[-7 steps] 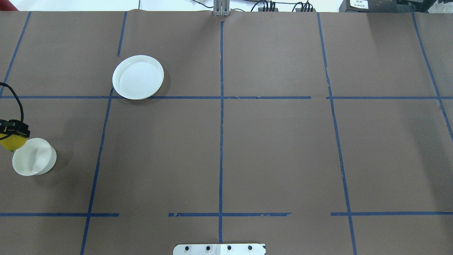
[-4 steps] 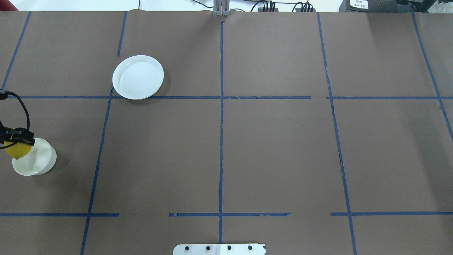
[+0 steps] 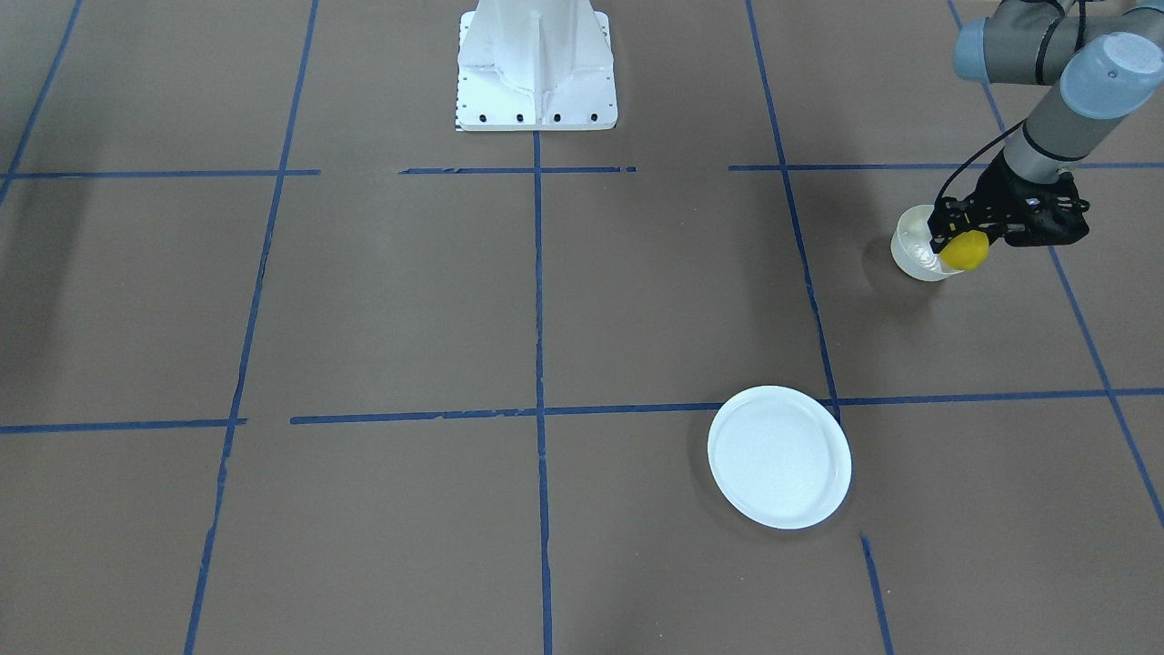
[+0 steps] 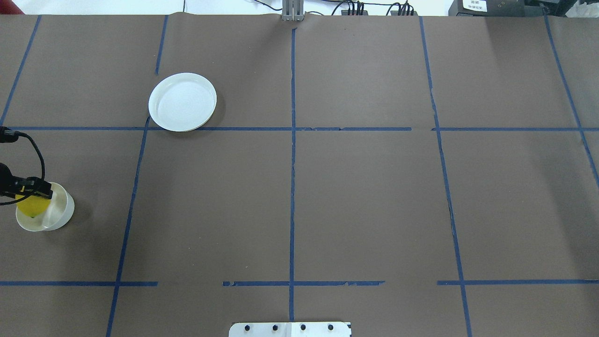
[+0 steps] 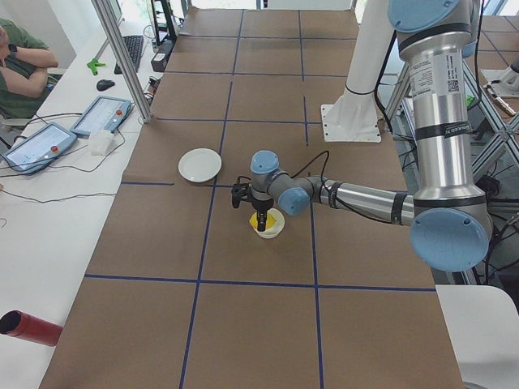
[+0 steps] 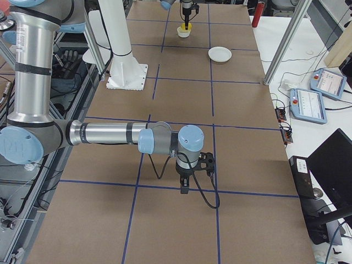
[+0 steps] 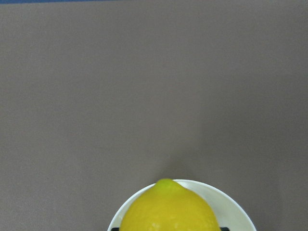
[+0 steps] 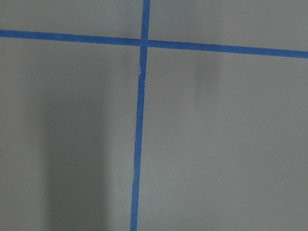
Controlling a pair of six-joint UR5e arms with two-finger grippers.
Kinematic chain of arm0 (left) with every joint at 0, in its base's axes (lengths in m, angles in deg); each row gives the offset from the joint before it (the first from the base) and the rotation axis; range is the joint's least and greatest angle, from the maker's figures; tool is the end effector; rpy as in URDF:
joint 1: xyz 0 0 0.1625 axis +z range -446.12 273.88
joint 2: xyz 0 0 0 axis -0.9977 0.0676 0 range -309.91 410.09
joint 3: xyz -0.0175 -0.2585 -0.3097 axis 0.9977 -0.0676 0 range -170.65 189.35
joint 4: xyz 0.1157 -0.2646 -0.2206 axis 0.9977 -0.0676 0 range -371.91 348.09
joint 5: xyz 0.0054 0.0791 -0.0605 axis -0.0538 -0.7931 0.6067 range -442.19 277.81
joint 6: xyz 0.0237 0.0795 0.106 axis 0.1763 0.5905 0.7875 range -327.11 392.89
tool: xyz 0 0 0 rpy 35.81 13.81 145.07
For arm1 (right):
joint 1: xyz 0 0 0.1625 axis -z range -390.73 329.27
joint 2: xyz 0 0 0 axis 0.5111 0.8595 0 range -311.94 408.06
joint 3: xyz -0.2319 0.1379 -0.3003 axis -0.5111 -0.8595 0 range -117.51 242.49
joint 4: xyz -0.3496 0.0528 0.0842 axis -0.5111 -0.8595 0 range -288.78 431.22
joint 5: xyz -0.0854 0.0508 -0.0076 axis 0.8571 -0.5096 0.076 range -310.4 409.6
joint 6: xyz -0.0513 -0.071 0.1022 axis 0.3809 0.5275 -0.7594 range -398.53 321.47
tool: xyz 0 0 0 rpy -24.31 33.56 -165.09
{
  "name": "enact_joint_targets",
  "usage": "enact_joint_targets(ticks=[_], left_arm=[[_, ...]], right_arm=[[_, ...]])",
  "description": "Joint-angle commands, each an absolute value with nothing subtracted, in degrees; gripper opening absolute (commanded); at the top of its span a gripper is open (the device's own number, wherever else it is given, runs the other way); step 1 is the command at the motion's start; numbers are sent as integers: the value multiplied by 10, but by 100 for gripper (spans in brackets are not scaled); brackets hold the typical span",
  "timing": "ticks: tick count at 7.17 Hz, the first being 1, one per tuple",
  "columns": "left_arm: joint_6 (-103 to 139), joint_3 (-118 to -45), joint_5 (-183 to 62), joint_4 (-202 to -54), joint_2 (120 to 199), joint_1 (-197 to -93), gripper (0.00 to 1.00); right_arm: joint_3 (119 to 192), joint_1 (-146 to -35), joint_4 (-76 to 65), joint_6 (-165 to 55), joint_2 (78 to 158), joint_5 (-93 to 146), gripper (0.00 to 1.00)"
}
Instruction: Move lemon from plate to bowl
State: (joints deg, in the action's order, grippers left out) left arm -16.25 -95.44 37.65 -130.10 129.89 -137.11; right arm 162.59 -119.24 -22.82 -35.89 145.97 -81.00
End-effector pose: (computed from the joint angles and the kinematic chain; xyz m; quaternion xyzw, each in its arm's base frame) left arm 0.2082 -0.3624 0.5770 0.0241 0.3671 -0.0095 0.9298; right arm 0.0358 -0.3797 0.6547 -0.0116 -0.3471 -0.0282 0.9373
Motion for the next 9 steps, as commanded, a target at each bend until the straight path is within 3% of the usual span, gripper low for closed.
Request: enact_joint_targets(ticks=[1,4,6,9], left_arm=[[-159,-963,381,-1301,1298,-1374,100],[-68,-968,416,-1297,1295,-1399,100],[71,-961,435,-1281,1295,-1511,100],[269,-961,497,-1134,1295,-1656,100]], right_arm=[[1626,-1192,-228,-359,1460,-810,100],[1626,-1192,-228,-359,1460,-810,100],[1626,-1192,-228,-359,1460,-810,100],[1626,-1192,-228,-359,1460,-810,100]])
